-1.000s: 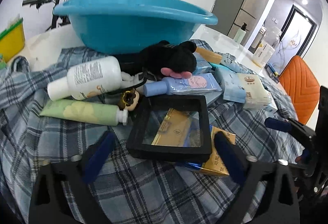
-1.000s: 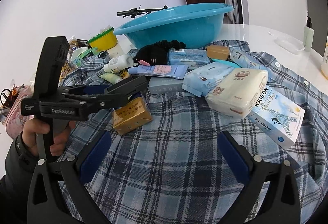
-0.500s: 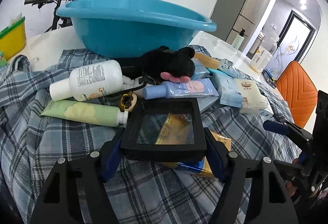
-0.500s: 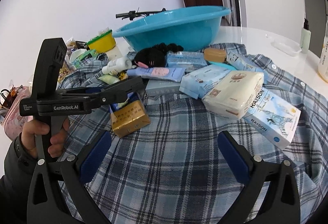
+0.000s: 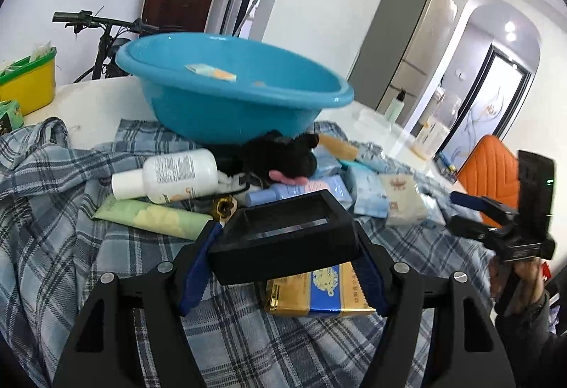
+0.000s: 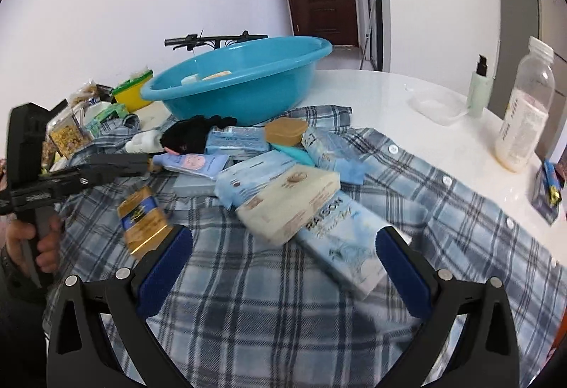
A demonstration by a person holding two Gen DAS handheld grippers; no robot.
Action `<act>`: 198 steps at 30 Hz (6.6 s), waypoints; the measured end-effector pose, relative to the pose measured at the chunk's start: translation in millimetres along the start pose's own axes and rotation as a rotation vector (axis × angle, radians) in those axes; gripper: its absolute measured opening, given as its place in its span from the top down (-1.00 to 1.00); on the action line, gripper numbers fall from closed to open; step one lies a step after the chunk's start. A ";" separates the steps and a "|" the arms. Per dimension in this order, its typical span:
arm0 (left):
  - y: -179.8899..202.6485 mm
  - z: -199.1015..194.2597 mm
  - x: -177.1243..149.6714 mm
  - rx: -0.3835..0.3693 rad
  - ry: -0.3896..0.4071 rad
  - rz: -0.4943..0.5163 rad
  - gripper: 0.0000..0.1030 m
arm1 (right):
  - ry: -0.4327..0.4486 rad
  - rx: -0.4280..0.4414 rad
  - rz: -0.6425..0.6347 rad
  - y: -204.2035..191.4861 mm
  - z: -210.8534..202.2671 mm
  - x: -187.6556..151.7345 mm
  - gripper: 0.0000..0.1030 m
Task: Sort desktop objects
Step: 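Grasp the black tray with the left gripper and lift it, then grasp the cream wrapped soap bar with the right gripper, then carry the soap bar over the turquoise basin with the right gripper while the left carries the tray, then lower the black tray into the basin and open the left gripper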
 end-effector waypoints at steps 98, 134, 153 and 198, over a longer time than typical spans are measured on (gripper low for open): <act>13.9 -30.7 5.4 0.259 0.192 0.089 -0.42 | 0.263 0.108 -0.078 -25.9 100.8 165.6 -0.53; 12.5 24.8 147.0 0.337 0.352 0.110 -0.42 | 0.330 0.052 -0.073 -16.7 88.7 164.6 -0.54; 4.7 55.7 151.5 0.343 0.314 0.117 -0.42 | 0.331 0.048 -0.058 -15.8 92.5 164.0 -0.54; -15.1 50.0 149.3 0.383 0.335 0.015 -1.00 | 0.296 0.034 -0.071 -12.5 99.3 159.7 -0.54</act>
Point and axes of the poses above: each gripper's, at about its wrist camera, not at the fingertips, and z roughly the way its jaws point, y to its right, x to its top, the point moved 2 cm from there along z, roughly the way its jaws point, and after that the axes turned 9 degrees about -z, right-handed, at the moved point
